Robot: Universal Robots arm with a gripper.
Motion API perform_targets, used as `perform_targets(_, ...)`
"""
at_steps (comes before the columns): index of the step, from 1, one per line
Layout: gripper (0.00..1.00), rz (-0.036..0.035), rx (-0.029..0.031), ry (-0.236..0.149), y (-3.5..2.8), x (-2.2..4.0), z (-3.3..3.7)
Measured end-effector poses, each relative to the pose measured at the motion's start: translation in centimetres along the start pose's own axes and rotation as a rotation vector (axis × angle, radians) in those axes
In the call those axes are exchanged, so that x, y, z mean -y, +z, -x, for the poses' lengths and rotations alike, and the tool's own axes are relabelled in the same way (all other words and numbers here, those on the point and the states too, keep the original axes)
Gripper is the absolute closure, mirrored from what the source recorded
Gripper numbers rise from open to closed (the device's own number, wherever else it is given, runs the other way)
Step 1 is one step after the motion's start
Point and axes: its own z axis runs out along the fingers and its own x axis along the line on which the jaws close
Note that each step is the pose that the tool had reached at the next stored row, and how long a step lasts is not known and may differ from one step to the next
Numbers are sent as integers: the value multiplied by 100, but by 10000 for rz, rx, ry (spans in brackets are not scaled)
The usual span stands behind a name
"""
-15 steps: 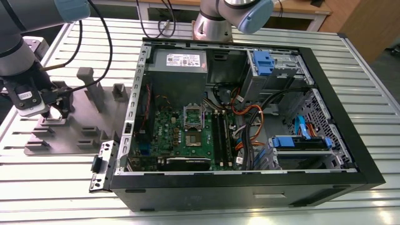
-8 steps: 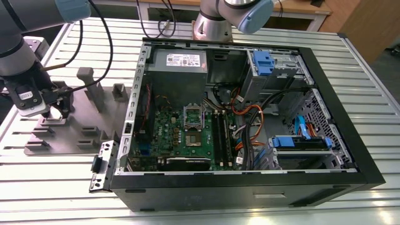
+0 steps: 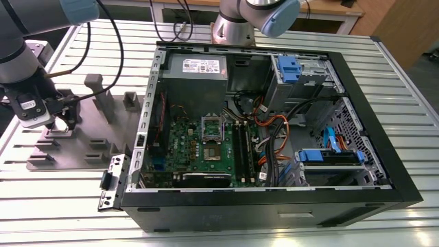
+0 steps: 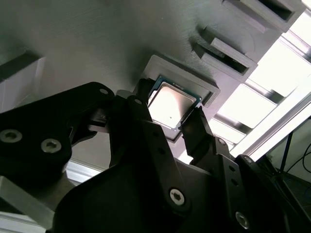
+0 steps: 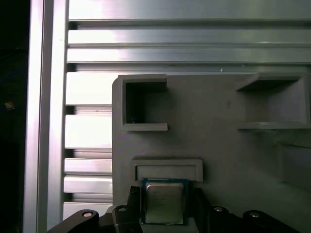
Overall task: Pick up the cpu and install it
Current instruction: 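Pick up the cpu and move it towards the insertion slot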
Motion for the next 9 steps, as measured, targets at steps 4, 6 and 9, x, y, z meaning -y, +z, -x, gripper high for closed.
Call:
perform_targets(4, 45, -1, -2, -14, 0, 0, -6)
perform_targets(6, 45, -1, -3, -17, 0, 0, -8)
perform_targets(9, 45, -1, -2, -20, 0, 0, -8)
